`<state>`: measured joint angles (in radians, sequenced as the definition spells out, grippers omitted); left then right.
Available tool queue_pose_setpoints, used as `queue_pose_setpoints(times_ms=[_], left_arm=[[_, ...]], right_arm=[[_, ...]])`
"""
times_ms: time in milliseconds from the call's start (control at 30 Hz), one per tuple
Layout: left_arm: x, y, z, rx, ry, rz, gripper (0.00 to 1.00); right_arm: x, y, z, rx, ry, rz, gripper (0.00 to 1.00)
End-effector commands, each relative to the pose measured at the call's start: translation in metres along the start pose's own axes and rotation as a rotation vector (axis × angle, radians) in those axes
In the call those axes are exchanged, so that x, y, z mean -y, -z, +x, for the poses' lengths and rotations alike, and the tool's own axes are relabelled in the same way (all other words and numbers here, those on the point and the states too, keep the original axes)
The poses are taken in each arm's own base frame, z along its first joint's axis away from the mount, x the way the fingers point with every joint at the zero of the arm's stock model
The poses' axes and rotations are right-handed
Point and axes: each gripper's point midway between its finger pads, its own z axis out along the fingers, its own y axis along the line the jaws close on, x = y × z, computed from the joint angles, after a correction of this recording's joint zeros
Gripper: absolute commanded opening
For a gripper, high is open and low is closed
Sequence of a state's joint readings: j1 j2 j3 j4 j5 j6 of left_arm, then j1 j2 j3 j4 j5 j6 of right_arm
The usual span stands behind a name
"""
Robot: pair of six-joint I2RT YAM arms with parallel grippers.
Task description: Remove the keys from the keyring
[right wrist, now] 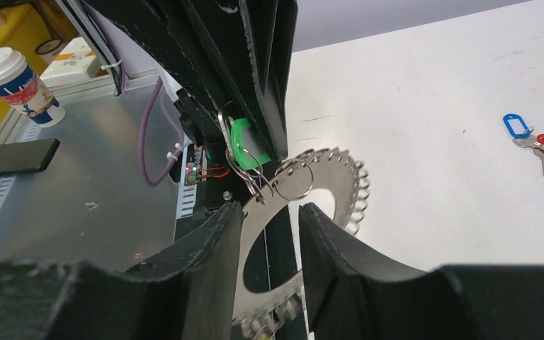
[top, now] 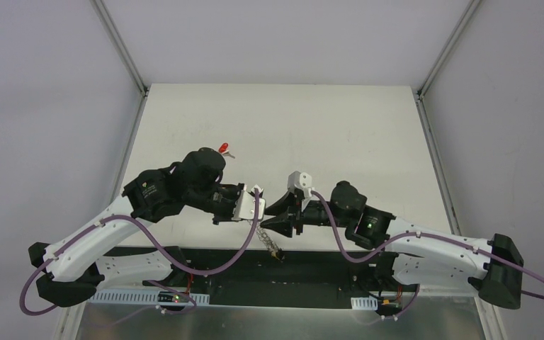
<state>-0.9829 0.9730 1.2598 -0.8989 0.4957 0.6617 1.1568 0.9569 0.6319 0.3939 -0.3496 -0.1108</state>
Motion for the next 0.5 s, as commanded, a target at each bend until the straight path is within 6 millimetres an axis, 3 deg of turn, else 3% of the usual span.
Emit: queue_pose_setpoints(times_ms=[0, 467], left_arm=[[-0.003, 0.011, -0.033, 0.116, -0.064, -0.012, 0.00], [-0.001, 0.007, -0.032, 0.115, -0.073, 0.008, 0.00]], right_arm=[[-0.007, -0.007, -0.025, 0.051, 0.076, -0.042, 0.42], [-0.014, -0.021, -0.037, 0.077, 0.095, -0.091, 0.43]])
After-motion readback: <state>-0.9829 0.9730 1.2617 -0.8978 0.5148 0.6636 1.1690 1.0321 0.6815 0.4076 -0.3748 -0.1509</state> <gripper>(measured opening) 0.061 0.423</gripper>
